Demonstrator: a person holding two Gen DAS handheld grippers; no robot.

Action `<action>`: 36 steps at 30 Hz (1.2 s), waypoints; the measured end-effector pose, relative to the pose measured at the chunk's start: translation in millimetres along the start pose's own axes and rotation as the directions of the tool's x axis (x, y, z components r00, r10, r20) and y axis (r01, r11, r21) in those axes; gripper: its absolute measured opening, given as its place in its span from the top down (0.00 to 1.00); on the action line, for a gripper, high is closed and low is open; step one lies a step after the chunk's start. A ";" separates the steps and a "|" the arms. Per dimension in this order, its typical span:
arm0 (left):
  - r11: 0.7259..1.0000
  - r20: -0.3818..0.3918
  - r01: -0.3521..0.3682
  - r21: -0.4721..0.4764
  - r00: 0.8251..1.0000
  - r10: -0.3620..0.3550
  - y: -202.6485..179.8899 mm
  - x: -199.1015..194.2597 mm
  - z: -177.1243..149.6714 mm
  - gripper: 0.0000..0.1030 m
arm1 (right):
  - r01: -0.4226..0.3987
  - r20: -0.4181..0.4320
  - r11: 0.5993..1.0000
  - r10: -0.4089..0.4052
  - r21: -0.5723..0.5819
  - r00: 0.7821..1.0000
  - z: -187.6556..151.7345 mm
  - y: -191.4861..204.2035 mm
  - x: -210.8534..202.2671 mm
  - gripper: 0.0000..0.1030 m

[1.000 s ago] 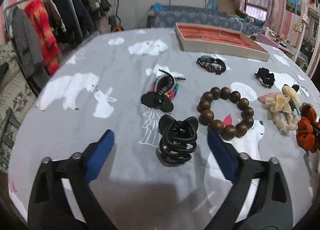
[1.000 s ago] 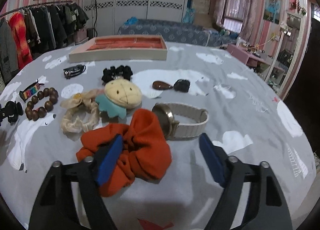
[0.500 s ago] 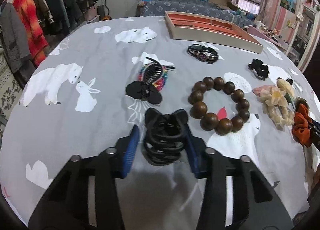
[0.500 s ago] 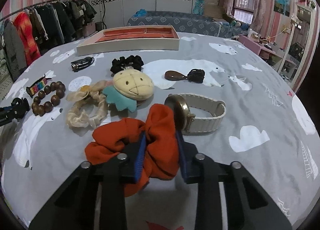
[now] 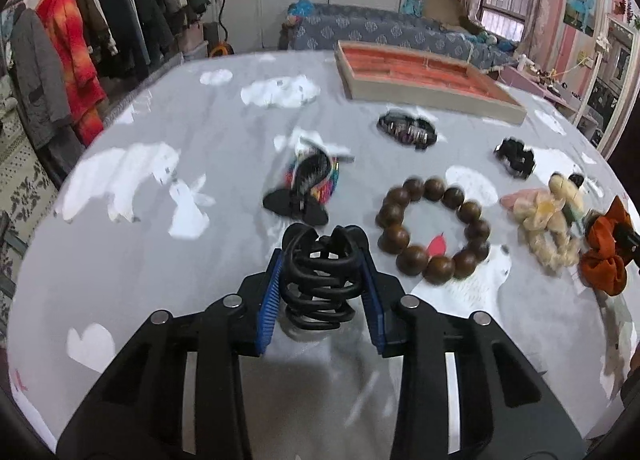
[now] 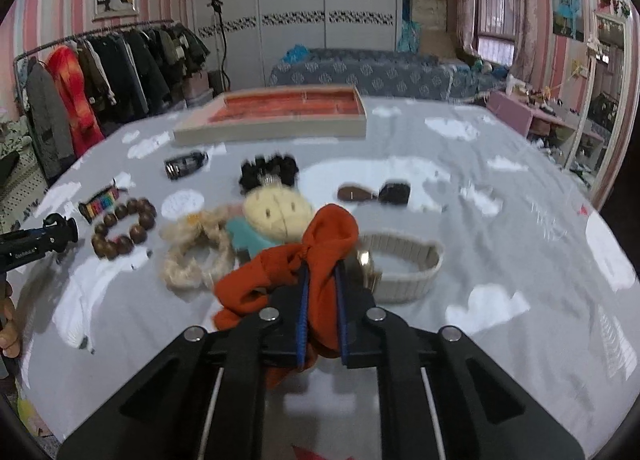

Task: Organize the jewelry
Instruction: 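Carry the claw clip and scrunchie to the tray and release both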

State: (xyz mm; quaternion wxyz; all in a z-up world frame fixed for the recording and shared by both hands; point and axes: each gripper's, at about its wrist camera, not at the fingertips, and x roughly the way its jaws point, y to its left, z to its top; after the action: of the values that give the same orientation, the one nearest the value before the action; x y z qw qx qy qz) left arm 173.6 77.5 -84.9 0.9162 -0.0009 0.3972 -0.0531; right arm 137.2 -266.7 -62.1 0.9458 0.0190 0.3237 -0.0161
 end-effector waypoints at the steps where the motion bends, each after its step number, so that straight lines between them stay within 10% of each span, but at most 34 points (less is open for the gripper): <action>1: 1.000 0.015 0.000 0.001 1.000 0.000 -1.3 -4.2 4.6 0.66 | -0.011 0.014 1.000 0.011 -0.001 1.000 6.3 -0.6 -1.7 0.89; 17: 0.995 0.163 0.056 0.084 0.984 -0.069 -54.3 14.7 146.6 0.65 | -0.051 0.133 0.998 0.057 -0.046 0.989 159.9 -4.4 61.3 0.89; 36: 0.994 -0.048 0.092 0.065 0.995 -0.089 -103.5 244.7 322.7 0.65 | 0.033 -0.020 0.998 -0.034 -0.045 0.999 291.5 1.8 287.2 0.89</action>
State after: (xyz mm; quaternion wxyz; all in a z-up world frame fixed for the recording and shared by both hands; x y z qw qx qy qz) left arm 564.7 -62.4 -37.6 0.9032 0.0131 0.4153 -0.1077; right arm 542.5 -283.6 -7.8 0.9422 -0.0075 0.3341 -0.0243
